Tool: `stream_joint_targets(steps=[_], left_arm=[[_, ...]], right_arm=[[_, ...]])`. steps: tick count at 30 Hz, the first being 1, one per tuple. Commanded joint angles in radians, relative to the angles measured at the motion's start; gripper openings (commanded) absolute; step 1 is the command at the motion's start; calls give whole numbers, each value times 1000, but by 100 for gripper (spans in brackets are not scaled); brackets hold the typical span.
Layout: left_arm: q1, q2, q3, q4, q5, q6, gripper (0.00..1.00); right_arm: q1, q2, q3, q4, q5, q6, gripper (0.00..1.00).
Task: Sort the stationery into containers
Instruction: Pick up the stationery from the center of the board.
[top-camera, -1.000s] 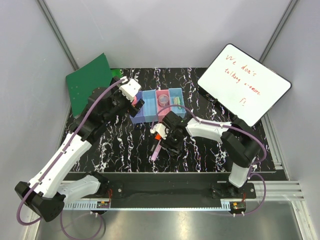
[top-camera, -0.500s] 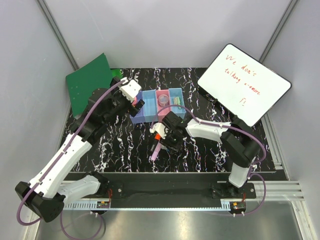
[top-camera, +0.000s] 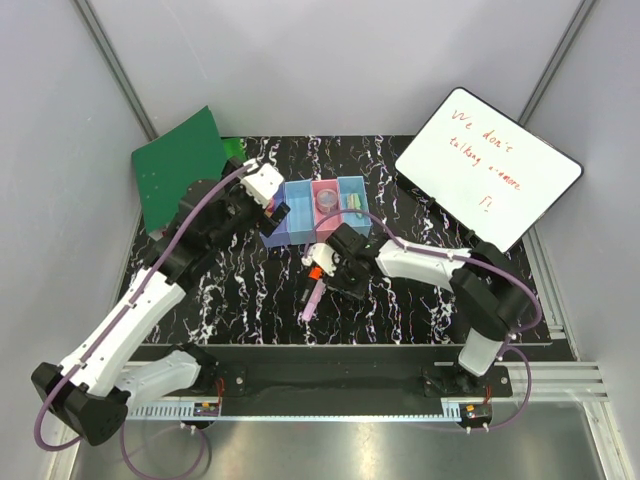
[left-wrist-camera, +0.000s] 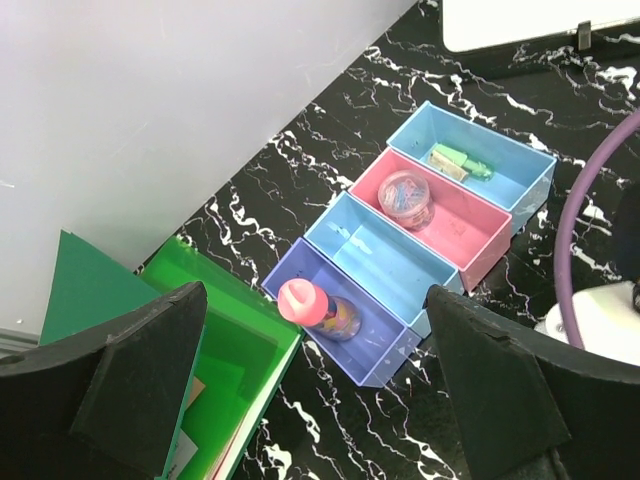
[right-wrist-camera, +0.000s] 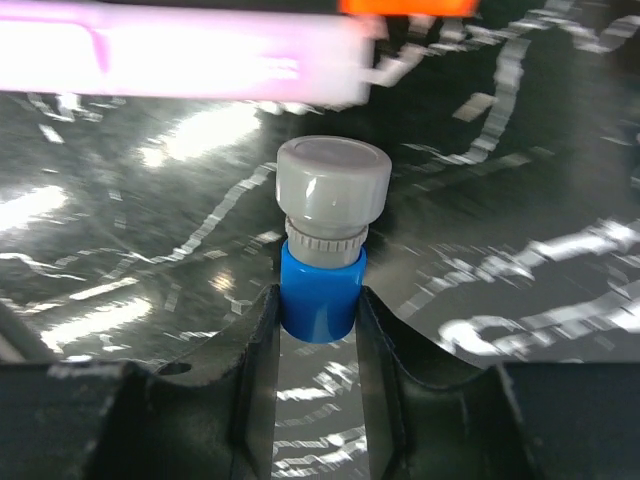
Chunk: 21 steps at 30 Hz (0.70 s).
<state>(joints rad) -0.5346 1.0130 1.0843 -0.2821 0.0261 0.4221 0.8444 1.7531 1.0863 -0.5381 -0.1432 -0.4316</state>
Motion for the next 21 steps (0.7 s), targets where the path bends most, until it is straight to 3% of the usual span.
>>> stream_joint_targets(steps=[1,13,21], left_arm=[[1,-34,-67,50,6,29,99],[5,-34,-152,52,187,-94,99],[5,152,-83,55,256,-163,99]], right_arm=[[7,-122,9,18,129,-35,1],[7,-360,-69,82,306,-62,0],[7,-478,-62,122,410,-122,0]])
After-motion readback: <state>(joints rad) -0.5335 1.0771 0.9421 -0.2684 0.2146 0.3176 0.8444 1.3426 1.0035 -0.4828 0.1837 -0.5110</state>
